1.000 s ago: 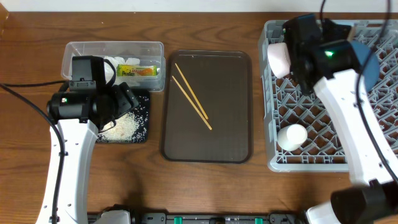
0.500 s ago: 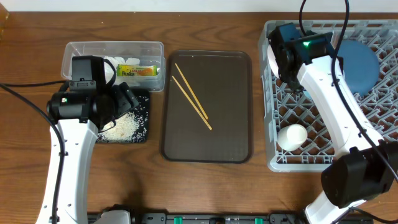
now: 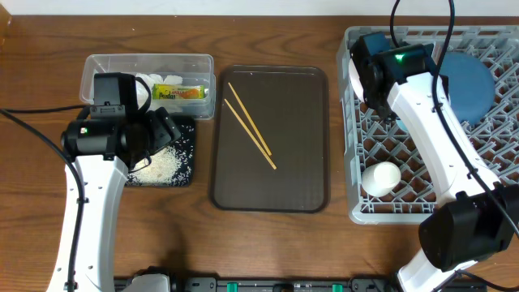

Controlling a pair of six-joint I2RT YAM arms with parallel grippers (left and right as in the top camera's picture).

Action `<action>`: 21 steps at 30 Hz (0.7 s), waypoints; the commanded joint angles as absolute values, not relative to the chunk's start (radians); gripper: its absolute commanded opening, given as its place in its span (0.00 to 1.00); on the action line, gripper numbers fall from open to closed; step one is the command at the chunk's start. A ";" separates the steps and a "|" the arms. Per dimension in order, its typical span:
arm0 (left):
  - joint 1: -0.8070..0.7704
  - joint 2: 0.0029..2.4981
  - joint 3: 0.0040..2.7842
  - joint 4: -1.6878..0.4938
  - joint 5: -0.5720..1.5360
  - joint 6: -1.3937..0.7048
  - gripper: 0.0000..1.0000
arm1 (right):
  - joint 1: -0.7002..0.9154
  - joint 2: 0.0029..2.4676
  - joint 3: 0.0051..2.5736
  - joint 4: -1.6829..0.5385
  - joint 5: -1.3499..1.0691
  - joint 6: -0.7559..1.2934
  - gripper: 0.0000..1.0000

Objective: Sort waste into correct bins and load items into the dishwasher rack
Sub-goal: 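Carry the light-blue bowl with the right gripper into the rack's middle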

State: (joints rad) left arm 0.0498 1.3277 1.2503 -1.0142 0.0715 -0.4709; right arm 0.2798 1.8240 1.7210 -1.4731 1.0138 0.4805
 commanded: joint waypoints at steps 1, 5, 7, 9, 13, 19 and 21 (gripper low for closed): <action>0.053 1.335 1.257 -1.016 0.059 -0.467 0.89 | 0.282 1.816 1.724 -1.475 1.040 0.469 0.01; 0.053 1.335 1.257 -1.016 0.059 -0.467 0.89 | 0.283 1.816 1.724 -1.473 1.046 0.461 0.01; 0.053 1.335 1.257 -1.016 0.059 -0.468 0.89 | 0.283 1.816 1.724 -1.473 1.048 0.450 0.01; 0.053 1.335 1.257 -1.016 0.059 -0.467 0.89 | 0.283 1.816 1.724 -1.470 1.050 0.431 0.01; 0.053 1.335 1.257 -1.016 0.059 -0.467 0.89 | 0.282 1.816 1.724 -1.434 1.050 0.384 0.01; 0.053 1.335 1.257 -1.016 0.059 -0.467 0.89 | 0.282 1.830 1.724 -1.375 1.050 0.283 0.01; 0.053 1.335 1.257 -1.016 0.059 -0.467 0.89 | 0.282 1.847 1.724 -1.372 1.050 0.257 0.01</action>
State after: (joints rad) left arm 0.0498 1.3277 1.2503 -1.0142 0.0715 -0.4709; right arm 0.2798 1.8256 1.7210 -1.3762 1.0149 0.3244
